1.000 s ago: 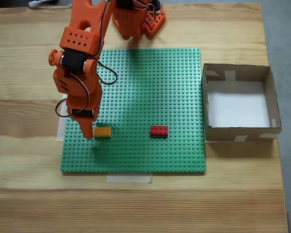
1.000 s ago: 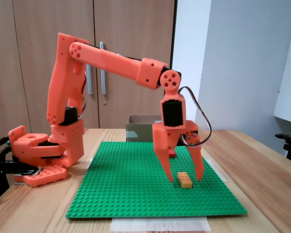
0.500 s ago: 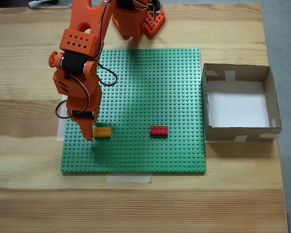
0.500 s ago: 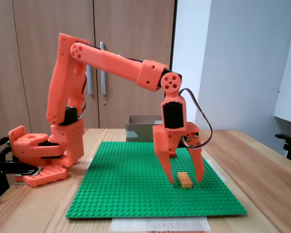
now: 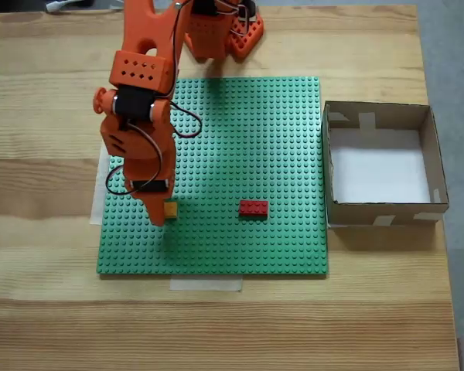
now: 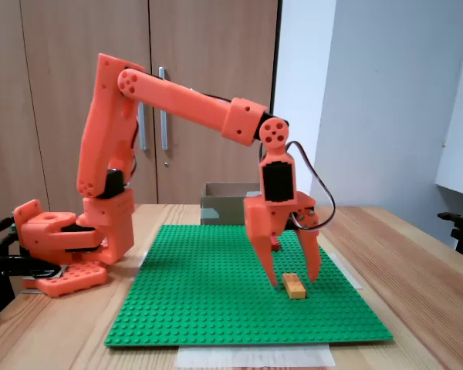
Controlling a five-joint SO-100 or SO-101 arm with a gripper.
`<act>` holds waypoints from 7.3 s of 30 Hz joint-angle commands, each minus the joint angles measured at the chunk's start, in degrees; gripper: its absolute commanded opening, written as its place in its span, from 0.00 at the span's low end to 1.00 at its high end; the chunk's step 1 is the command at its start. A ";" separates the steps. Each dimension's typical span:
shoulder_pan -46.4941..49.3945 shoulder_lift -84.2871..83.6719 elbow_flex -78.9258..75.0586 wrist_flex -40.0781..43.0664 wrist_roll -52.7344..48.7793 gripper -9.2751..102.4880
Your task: Pick the yellow lego block and put it in the box.
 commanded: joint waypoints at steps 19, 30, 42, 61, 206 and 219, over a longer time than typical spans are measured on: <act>-0.18 -0.35 1.14 -0.53 1.58 0.30; 0.35 -1.49 1.58 -1.41 1.76 0.28; 0.62 -1.93 0.97 -2.29 0.97 0.12; 3.78 17.75 11.78 -0.09 -2.02 0.08; -17.84 99.32 66.36 -34.45 14.77 0.07; -14.15 108.72 83.41 -33.49 14.41 0.07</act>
